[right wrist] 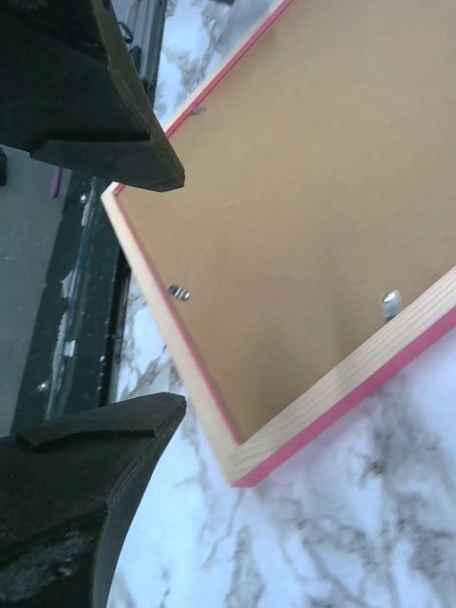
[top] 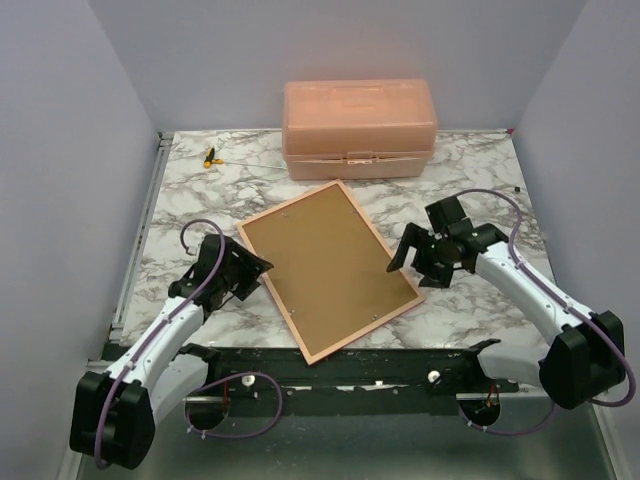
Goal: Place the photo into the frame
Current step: Adjust the photo frame at the center of the board.
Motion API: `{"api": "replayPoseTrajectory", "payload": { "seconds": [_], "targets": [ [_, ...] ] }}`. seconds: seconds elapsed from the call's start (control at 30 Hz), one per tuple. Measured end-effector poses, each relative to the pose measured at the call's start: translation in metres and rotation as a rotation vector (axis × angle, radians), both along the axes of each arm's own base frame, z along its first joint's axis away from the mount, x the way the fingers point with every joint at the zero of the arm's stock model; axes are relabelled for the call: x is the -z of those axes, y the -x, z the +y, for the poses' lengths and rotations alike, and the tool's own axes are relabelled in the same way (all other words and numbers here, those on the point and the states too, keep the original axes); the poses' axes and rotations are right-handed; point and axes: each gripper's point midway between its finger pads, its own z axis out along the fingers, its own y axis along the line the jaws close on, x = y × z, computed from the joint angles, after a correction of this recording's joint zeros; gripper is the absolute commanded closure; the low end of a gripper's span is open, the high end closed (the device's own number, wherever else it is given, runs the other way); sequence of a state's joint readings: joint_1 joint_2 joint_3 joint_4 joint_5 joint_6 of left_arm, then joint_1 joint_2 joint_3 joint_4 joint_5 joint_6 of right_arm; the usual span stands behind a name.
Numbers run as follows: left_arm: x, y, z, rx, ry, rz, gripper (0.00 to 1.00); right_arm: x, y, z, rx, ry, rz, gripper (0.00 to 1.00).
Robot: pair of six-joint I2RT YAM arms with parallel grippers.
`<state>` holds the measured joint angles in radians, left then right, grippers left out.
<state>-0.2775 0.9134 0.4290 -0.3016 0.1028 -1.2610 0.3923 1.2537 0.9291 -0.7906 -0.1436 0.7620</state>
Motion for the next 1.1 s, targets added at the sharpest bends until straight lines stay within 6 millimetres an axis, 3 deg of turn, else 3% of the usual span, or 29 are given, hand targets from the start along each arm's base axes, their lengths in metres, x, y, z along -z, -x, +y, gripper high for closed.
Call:
{"api": "replayPoseTrajectory", "payload": {
  "seconds": [0.13,0.3,0.43,0.6,0.77,1.03,1.1],
  "targets": [
    [-0.017,-0.007,0.009,0.022,-0.089,-0.039,0.29,0.013,0.029,-0.009,0.022,-0.001,0.065,0.13],
    [-0.07,-0.028,0.016,0.07,-0.197,-0.168,0.27,0.042,0.075,-0.015,0.039,-0.018,0.205,0.17],
    [-0.104,-0.038,0.018,0.097,-0.248,-0.259,0.27,0.057,0.092,-0.016,0.043,-0.028,0.272,0.17],
    [-0.113,-0.04,0.019,0.128,-0.281,-0.289,0.27,0.068,0.084,-0.01,0.049,-0.041,0.287,0.21],
    [-0.107,-0.036,0.02,0.14,-0.293,-0.271,0.27,0.085,0.069,-0.004,0.054,-0.038,0.296,0.37],
    [-0.106,-0.03,0.021,0.146,-0.29,-0.281,0.28,0.093,0.063,-0.004,0.074,-0.02,0.298,0.81],
    [-0.107,-0.029,0.021,0.147,-0.292,-0.284,0.28,0.089,0.053,-0.006,0.099,-0.006,0.27,0.92]
  ]
}}
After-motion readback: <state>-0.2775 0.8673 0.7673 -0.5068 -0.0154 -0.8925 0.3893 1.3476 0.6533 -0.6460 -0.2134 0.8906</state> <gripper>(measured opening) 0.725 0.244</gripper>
